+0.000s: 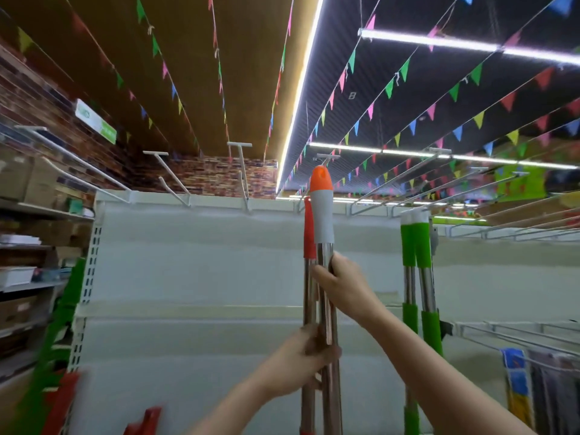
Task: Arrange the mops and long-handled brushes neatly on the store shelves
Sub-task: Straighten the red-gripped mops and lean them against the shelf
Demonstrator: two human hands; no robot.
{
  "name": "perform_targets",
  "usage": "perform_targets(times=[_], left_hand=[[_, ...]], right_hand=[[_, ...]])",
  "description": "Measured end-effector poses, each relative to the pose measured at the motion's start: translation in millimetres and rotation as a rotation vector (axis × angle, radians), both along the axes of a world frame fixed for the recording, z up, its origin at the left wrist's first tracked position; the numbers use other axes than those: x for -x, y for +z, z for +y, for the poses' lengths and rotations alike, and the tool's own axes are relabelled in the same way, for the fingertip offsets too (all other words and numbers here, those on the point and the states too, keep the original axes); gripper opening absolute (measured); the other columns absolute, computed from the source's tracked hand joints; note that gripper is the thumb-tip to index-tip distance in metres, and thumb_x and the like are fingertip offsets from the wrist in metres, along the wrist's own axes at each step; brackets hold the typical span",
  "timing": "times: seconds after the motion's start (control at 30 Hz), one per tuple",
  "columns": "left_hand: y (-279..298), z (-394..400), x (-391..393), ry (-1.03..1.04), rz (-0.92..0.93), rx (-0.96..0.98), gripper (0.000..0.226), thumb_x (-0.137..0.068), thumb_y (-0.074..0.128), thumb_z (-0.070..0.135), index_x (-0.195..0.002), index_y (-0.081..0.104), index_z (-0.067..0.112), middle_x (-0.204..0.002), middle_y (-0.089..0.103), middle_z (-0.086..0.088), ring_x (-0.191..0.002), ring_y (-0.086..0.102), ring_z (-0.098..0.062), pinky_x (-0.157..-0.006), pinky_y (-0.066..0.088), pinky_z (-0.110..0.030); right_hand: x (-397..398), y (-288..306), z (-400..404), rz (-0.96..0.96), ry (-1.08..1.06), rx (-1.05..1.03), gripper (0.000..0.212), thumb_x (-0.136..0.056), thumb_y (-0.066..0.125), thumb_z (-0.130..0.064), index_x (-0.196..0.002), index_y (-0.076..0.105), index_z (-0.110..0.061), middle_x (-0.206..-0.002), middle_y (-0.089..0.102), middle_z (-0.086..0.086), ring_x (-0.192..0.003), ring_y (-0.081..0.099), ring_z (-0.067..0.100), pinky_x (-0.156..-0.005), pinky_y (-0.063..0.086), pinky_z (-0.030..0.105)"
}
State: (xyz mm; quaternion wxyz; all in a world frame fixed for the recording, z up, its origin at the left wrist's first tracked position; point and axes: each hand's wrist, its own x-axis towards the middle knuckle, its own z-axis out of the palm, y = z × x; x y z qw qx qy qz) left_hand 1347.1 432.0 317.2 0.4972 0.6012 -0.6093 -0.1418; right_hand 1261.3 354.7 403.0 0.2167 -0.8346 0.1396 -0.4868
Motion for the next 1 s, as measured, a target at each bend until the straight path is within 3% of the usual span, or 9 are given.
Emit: perform_targets(times=[0.07,0.1,0.27,0.33,0.47,0.57,0.67,0.9,1.0], left_hand=[[4,-6,-3,0.010,-0.016,0.017,0.025,-0.090,0.054,0.025,-0.106,0.049,0.007,-0.096,0.058,-0.013,-0.079,0.060,-0.016,-0.058,0.054,-0.017],[5,-8,-4,0.013,-0.016,0.014,0.028,-0.090,0.055,0.024,-0.107,0.049,0.003,-0.094,0.058,-0.013,-0.075,0.059,-0.015,-0.057,0.053,-0.017],[1,-10,-7,0.043,-0.036,-0.039,0.013,-0.090,0.055,0.022,-0.096,0.048,0.012,-0.085,0.054,-0.008,-0.065,0.055,-0.009,-0.055,0.052,-0.016],[-5,-12,-4,0.048,-0.020,-0.065,0.008,-0.091,0.054,0.018,-0.091,0.046,0.017,-0.075,0.050,-0.003,-0.061,0.054,-0.009,-0.052,0.051,-0.017],[-6,-14,-6,0.033,-0.037,-0.082,0.016,-0.089,0.056,0.017,-0.101,0.047,0.013,-0.074,0.050,0.003,-0.065,0.056,-0.009,-0.064,0.057,-0.029],[1,-14,-7,0.043,-0.051,-0.077,0.029,-0.088,0.057,0.019,-0.114,0.048,0.008,-0.078,0.050,0.002,-0.070,0.056,-0.009,-0.067,0.057,-0.031],[7,-13,-2,0.047,-0.080,-0.065,0.025,-0.088,0.056,0.020,-0.109,0.049,0.008,-0.080,0.050,0.000,-0.070,0.056,-0.011,-0.068,0.058,-0.030],[9,-8,7,0.052,-0.117,-0.080,0.021,-0.088,0.056,0.016,-0.103,0.050,0.004,-0.073,0.047,-0.001,-0.065,0.054,-0.011,-0.066,0.058,-0.032],[11,-3,8,0.069,-0.117,-0.093,0.020,-0.087,0.058,0.017,-0.100,0.049,0.004,-0.083,0.051,-0.010,-0.077,0.060,-0.025,-0.072,0.059,-0.043]], right_hand=[[-1,5,-4,0.003,-0.008,0.003,0.022,-0.083,0.050,-0.023,-0.064,0.039,-0.018,-0.065,0.055,0.007,-0.070,0.062,0.034,-0.064,0.052,0.044],[-2,7,-4,0.028,-0.016,0.003,0.021,-0.084,0.050,-0.023,-0.065,0.041,-0.017,-0.069,0.058,0.011,-0.073,0.062,0.037,-0.065,0.051,0.045],[-8,-1,-7,0.090,-0.010,-0.024,0.027,-0.086,0.050,-0.017,-0.063,0.037,-0.018,-0.059,0.044,-0.001,-0.055,0.041,0.015,-0.054,0.032,0.030],[-12,-12,-12,0.104,-0.073,-0.029,0.029,-0.086,0.051,-0.018,-0.061,0.036,-0.019,-0.059,0.045,-0.003,-0.056,0.043,0.017,-0.051,0.030,0.029],[-11,-17,-14,0.060,-0.069,-0.025,0.017,-0.081,0.049,-0.025,-0.067,0.043,-0.017,-0.075,0.067,0.015,-0.073,0.062,0.034,-0.062,0.045,0.039],[-9,-12,-14,0.024,-0.044,-0.011,0.019,-0.081,0.049,-0.022,-0.076,0.049,-0.004,-0.078,0.067,0.021,-0.075,0.063,0.038,-0.070,0.049,0.048],[-6,-7,-19,0.011,-0.036,-0.015,0.024,-0.081,0.050,-0.024,-0.078,0.049,0.000,-0.078,0.067,0.021,-0.075,0.064,0.038,-0.072,0.052,0.052],[3,-9,-20,0.037,-0.012,-0.059,0.014,-0.084,0.050,-0.021,-0.073,0.049,-0.013,-0.082,0.069,0.023,-0.072,0.062,0.035,-0.060,0.044,0.039],[4,-9,-19,0.028,0.027,-0.052,0.015,-0.084,0.050,-0.019,-0.071,0.047,-0.013,-0.075,0.068,0.017,-0.062,0.059,0.025,-0.057,0.039,0.031]])
